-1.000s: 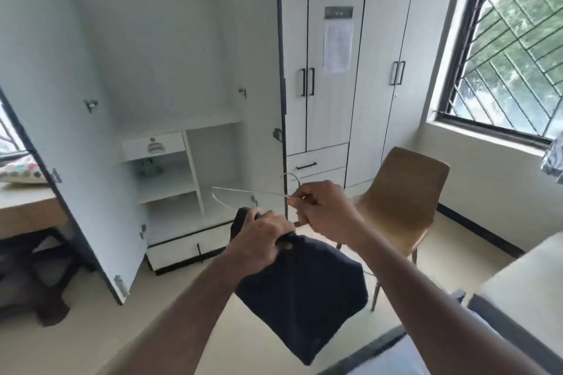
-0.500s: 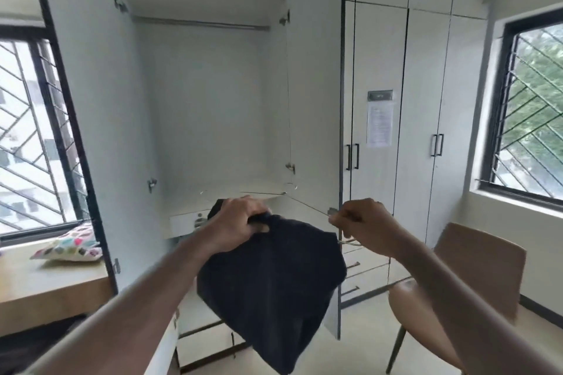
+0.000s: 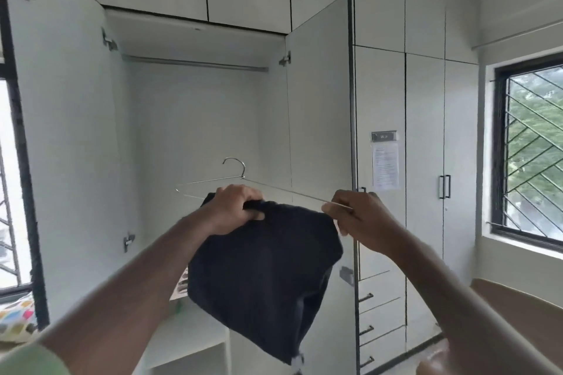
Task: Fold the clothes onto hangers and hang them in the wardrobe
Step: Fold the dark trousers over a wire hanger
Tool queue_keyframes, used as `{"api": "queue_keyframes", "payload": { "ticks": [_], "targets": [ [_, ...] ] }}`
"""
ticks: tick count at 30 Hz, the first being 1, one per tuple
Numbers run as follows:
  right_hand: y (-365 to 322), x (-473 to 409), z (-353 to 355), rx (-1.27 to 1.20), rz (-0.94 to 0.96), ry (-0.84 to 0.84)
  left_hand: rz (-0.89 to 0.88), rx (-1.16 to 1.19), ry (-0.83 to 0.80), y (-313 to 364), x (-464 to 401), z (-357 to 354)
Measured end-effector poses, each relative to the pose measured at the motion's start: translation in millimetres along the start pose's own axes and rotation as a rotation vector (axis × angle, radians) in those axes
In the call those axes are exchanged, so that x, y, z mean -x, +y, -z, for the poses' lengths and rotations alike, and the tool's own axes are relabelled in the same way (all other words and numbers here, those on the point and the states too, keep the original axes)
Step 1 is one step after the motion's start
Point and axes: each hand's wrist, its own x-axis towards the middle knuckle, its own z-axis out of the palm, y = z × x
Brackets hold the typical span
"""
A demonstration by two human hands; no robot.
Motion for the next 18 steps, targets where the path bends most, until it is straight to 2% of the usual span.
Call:
{"api": "queue_keyframes", "payload": {
  "ticks": [5,7,11,15,18],
  "targets": [
    [29.8,-75.1,-13.3,-0.036,0.011,0.050,0.012,0.064,-0.063,-45.1,-70.3,4.1],
    [36.3,-109.0,-18.9,-0.051,0.029,0.154,0.017,0.051,-0.022,-59.3,-99.0,4.2],
    [55.4,-184.7,-40.1,-0.085,0.080,0.378,0.009,-0.124,0.070,-93.4,-159.3,4.3],
    [78.3,-268.3,-67.0,-0.039,0.098,0.473,0.043,-0.136,0.214,-145.6,-217.9,10.0],
    [94.4,-321.8,-85.5,-0.015,0.107,0.534,0.036,-0.166,0.238,-186.8,-251.7,16.1]
  ]
}}
